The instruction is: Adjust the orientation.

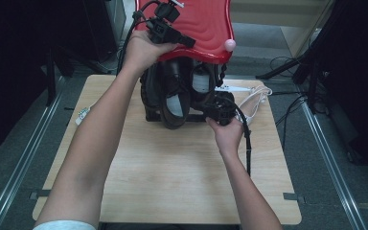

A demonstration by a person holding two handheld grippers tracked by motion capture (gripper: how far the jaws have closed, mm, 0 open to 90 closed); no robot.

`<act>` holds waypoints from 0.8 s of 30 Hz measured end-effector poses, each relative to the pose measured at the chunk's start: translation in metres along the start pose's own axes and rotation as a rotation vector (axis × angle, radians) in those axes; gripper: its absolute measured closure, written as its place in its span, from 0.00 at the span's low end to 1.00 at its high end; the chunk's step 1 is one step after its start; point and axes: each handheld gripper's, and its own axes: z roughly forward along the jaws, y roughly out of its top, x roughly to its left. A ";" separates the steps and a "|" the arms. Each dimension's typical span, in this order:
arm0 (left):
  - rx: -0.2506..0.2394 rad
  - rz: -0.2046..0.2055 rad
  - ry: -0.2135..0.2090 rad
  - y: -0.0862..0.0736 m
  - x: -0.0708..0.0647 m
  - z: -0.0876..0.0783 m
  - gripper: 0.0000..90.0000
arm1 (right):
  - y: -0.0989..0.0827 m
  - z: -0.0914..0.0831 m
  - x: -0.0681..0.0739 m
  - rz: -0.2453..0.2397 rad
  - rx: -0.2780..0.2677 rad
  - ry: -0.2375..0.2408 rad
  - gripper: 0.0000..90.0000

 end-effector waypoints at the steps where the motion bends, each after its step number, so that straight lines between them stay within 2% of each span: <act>1: -0.001 -0.006 -0.007 0.000 0.000 0.000 1.00 | 0.001 0.001 -0.002 0.007 -0.007 -0.007 1.00; 6: -0.002 -0.003 -0.001 0.000 0.000 0.000 1.00 | 0.007 0.004 -0.007 0.013 -0.039 -0.025 1.00; 8: -0.003 0.000 0.001 0.000 0.000 0.000 1.00 | 0.009 0.007 -0.009 0.018 -0.029 -0.082 1.00; 9: -0.004 -0.003 0.000 0.000 0.000 0.000 1.00 | 0.009 0.009 -0.011 0.024 -0.020 -0.093 1.00; 10: -0.002 -0.004 -0.003 0.000 0.000 0.000 1.00 | 0.008 0.011 -0.015 0.044 -0.008 -0.085 1.00; 11: -0.004 -0.004 -0.001 0.000 0.000 0.000 1.00 | 0.005 0.014 -0.019 0.060 -0.007 -0.056 1.00; 12: -0.003 -0.001 -0.001 0.000 0.000 -0.001 1.00 | 0.003 0.015 -0.019 0.059 -0.016 -0.060 1.00; 16: -0.003 -0.007 -0.007 0.000 0.001 -0.001 1.00 | 0.000 0.010 -0.017 0.036 -0.023 -0.081 1.00; 21: -0.005 0.002 0.000 -0.001 0.000 0.000 1.00 | 0.002 0.003 -0.015 0.030 -0.018 -0.078 1.00; 24: -0.004 0.002 0.001 -0.001 0.000 -0.001 1.00 | -0.001 0.000 -0.008 0.002 -0.001 -0.066 1.00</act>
